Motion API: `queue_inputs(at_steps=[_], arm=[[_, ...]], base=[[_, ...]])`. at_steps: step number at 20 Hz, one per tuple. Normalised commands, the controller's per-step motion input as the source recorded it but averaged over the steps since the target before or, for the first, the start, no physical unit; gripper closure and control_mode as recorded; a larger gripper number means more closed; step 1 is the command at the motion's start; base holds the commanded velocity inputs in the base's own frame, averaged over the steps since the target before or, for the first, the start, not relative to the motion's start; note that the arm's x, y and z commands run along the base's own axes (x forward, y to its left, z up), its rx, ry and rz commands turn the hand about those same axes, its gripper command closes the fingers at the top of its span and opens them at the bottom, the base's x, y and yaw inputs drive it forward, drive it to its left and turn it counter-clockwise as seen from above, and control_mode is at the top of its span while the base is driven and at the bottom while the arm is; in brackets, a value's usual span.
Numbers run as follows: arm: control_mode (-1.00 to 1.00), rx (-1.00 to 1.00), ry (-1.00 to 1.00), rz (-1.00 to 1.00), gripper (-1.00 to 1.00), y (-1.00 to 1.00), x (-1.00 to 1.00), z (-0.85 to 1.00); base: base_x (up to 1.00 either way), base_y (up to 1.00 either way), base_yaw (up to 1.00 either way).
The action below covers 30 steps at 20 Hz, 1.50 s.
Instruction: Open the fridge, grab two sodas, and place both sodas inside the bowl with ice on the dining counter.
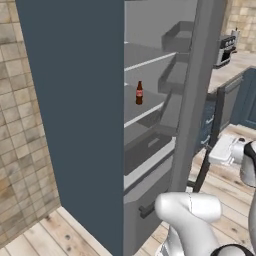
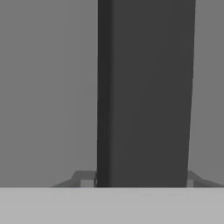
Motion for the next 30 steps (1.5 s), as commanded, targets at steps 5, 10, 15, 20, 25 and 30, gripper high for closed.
queue_inputs(at_steps=[5, 10, 15, 20, 25, 30], arm=[[-1.0, 0.0, 0.0, 0.0, 1.0, -0.4, -0.81, 0.09], [-1.0, -0.01, 0.0, 0.0, -1.0, 0.0, -0.17, 0.01], [-1.0, -0.02, -0.06, 0.0, -1.0, 0.0, -0.23, 0.08], [-1.0, -0.02, -0.09, 0.0, -1.0, 0.0, -0.28, 0.09], [-1.0, -0.01, -0.06, 0.0, -1.0, -0.08, -0.24, 0.16], [-1.0, 0.0, 0.03, 0.0, -1.0, -0.33, 0.15, 0.01]], base=[[0.0, 0.0, 0.0], [0.0, 0.0, 0.0], [0.0, 0.0, 0.0], [0.0, 0.0, 0.0], [0.0, 0.0, 0.0], [0.0, 0.0, 0.0]])
